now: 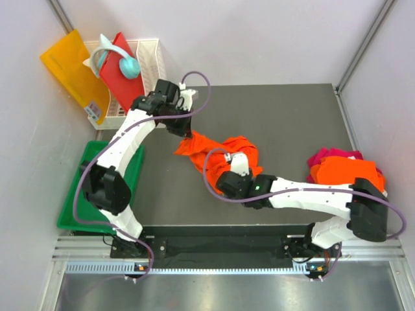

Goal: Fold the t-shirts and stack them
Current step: Flatten out the tshirt

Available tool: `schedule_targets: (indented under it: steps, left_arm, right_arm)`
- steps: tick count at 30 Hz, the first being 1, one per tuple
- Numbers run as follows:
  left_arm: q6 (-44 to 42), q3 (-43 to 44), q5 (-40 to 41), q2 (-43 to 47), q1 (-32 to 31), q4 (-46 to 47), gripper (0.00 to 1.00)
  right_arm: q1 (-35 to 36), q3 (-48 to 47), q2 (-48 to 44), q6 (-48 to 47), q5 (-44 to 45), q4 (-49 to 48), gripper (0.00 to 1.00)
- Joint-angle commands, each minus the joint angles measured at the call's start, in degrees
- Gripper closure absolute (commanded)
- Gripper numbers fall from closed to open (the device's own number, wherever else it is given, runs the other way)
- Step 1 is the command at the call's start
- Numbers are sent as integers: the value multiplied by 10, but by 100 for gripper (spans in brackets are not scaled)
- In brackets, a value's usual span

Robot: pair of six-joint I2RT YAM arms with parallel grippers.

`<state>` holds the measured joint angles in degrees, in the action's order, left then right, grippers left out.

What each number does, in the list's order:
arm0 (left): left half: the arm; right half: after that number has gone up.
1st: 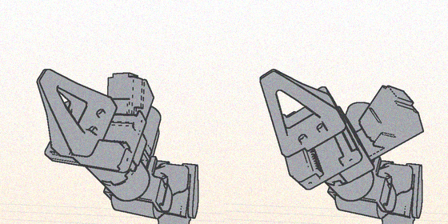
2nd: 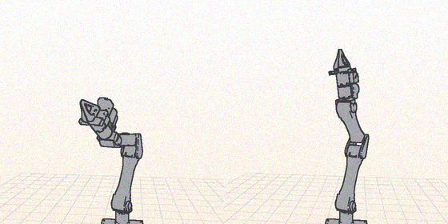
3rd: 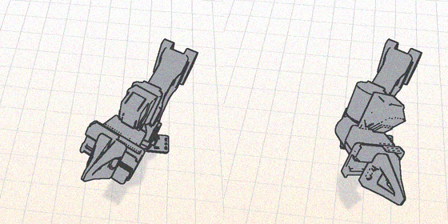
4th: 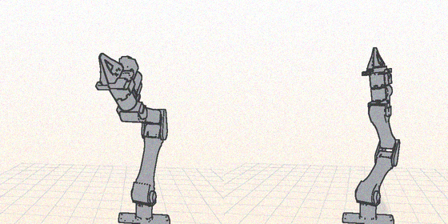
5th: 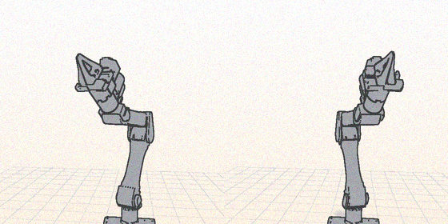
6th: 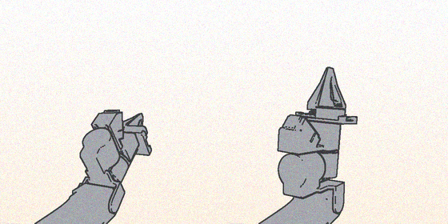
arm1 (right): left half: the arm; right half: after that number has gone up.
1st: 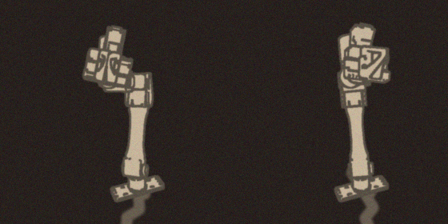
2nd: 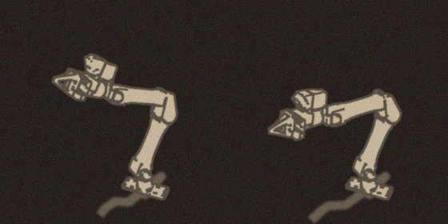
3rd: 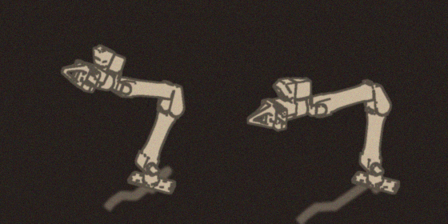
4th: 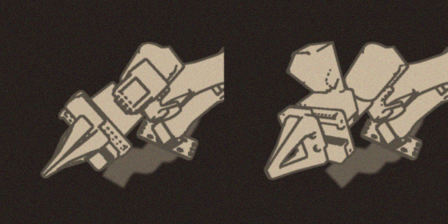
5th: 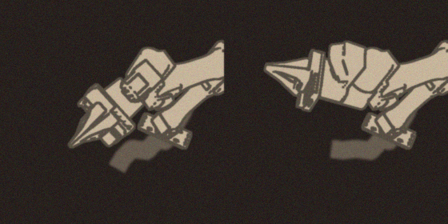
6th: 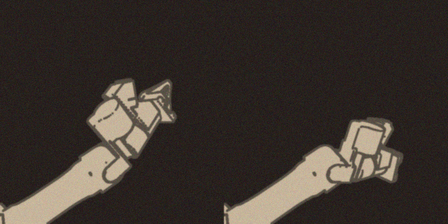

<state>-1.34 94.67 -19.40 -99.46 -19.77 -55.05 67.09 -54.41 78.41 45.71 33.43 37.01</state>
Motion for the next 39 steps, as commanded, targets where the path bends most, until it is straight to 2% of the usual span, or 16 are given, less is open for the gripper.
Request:
schedule_targets:
  steps: [1,8,13,23,31,39]
  left_arm:
    - [-15,59,-55,56,-13,-13,100]
    - [-23,80,-82,78,-21,-35,100]
    - [-35,75,-101,102,-25,-52,100]
    - [-56,47,-96,141,-26,-77,100]
    - [-67,26,-108,147,-26,-99,100]
    - [-63,27,-132,139,-36,-114,100]
  right_arm:
    - [42,-33,59,1,-40,-50,43]
    - [54,-67,167,21,-63,-71,45]
    - [26,-77,205,36,-85,-72,47]
    - [-70,-38,205,61,-79,-66,62]
    - [-180,-46,212,37,-93,-58,62]
    - [-272,-146,273,-39,-132,-54,61]
